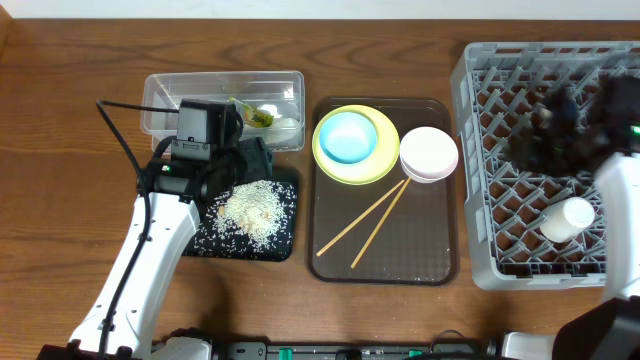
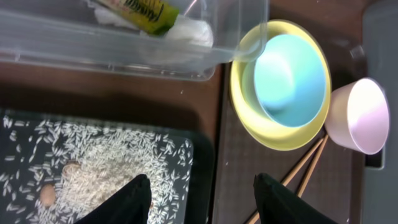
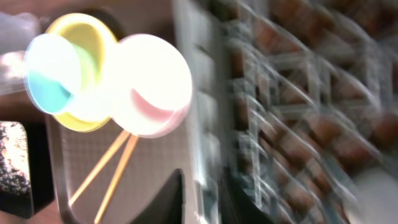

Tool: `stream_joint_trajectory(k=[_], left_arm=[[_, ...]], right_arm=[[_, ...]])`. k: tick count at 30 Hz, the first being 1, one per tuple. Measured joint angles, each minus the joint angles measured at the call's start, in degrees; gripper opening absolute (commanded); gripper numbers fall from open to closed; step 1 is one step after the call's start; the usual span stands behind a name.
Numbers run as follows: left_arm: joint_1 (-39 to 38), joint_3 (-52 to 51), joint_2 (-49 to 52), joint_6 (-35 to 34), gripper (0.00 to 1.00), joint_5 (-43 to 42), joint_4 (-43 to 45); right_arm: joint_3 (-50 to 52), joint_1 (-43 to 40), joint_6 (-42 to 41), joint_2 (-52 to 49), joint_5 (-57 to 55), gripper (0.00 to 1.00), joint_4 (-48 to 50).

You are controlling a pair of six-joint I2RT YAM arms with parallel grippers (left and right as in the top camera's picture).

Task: Sort waste into correct bins and load items into the dishwasher rack
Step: 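Reach the right gripper to the pink bowl and grasp it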

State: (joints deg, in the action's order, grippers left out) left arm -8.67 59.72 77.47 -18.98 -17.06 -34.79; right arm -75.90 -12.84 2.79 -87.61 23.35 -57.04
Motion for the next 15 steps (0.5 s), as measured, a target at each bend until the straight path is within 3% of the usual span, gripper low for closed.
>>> stream_joint_trajectory(k=[2, 5, 11, 15], left_arm=[[0.0, 0.0, 0.0, 0.0, 0.56, 1.36, -1.9], [0.0, 0.0, 0.0, 0.0, 0.57, 3.69, -4.66], [0.0, 0.0, 0.0, 0.0, 0.56, 5.88, -5.7], [0.0, 0.0, 0.0, 0.0, 0.56, 6.38, -5.73]], right_arm=[[0.0, 4.44, 0.13, -0.13, -1.25, 0.31, 3.41], [0.0, 11.1, -1.73, -0.79, -5.51, 0.41, 8.41], [0.0, 21.07, -8.39, -5.75, -18.82, 0.44, 13.42], [0.0, 23.12, -12.11, -10.78, -26.18, 0.45, 15.19]])
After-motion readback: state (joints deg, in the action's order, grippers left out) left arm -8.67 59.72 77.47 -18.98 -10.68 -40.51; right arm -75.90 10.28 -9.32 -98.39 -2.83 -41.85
